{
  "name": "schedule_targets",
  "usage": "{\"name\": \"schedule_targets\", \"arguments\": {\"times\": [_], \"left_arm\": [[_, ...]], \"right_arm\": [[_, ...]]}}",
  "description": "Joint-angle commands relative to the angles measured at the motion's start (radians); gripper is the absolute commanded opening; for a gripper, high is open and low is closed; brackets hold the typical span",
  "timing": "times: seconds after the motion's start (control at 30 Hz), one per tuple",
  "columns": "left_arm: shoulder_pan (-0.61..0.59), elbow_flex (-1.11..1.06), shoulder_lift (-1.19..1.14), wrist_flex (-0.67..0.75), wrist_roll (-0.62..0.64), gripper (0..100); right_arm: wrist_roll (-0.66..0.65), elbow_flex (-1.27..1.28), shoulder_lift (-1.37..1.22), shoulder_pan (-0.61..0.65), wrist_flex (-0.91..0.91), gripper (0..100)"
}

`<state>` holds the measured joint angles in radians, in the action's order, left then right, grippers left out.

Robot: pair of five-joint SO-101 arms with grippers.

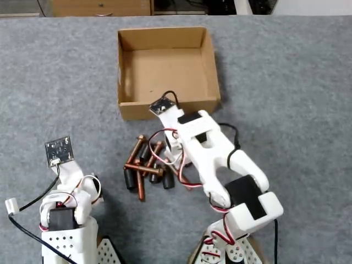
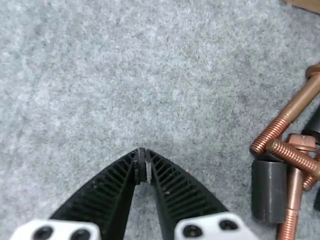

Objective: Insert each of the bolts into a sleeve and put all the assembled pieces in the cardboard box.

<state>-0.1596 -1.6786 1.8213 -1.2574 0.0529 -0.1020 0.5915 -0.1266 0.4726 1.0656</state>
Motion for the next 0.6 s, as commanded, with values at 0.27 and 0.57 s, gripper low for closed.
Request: {"name": "schedule_targets", "arguments": {"times": [0.27,0.57], "left_arm": [[0.009,-0.011,0.002,-0.003,-0.003,2],[0.009,-0.011,0.002,-0.009,-0.005,2]], "right_arm": [[0.029,-0.019,0.007,0.013,-0.015,0.2],[0.077,-0.105,0.341,-0.101,0.147,0.2]]}}
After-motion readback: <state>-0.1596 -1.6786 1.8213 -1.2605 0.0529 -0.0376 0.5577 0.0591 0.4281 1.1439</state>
